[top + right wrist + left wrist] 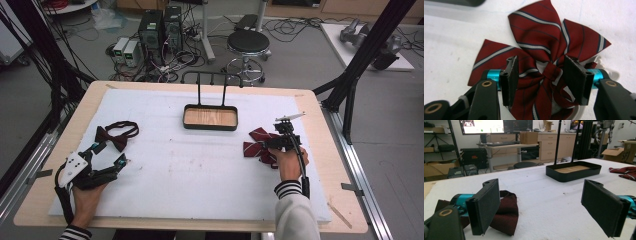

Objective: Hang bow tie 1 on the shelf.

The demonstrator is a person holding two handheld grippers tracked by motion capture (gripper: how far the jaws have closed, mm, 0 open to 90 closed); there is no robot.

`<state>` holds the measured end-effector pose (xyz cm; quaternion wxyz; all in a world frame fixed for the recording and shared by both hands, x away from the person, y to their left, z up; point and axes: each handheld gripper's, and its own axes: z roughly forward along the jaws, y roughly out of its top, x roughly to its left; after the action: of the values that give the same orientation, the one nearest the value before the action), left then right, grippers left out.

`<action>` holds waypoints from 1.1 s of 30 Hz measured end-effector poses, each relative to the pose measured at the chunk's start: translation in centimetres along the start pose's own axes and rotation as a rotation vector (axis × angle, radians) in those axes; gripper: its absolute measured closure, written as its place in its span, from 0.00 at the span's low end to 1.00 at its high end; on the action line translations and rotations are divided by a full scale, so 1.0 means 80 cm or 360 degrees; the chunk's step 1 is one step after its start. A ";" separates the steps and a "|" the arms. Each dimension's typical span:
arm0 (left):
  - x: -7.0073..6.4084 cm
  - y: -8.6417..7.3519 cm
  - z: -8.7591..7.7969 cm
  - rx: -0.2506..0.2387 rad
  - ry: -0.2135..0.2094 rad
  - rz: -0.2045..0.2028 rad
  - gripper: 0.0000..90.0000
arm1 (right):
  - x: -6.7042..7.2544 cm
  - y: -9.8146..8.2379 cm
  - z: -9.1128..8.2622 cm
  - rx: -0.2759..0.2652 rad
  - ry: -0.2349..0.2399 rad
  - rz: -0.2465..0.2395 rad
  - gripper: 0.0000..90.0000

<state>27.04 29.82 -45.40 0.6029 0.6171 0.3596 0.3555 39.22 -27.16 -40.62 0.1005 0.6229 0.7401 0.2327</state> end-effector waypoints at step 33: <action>0.000 0.000 0.000 0.0002 0.0000 0.0002 0.18 | -0.002 0.014 0.018 0.0190 -0.0141 -0.0027 0.82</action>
<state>27.06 29.79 -45.40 0.6023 0.6177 0.3596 0.3556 40.86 -26.88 -41.34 0.0980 0.6311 0.7527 0.1595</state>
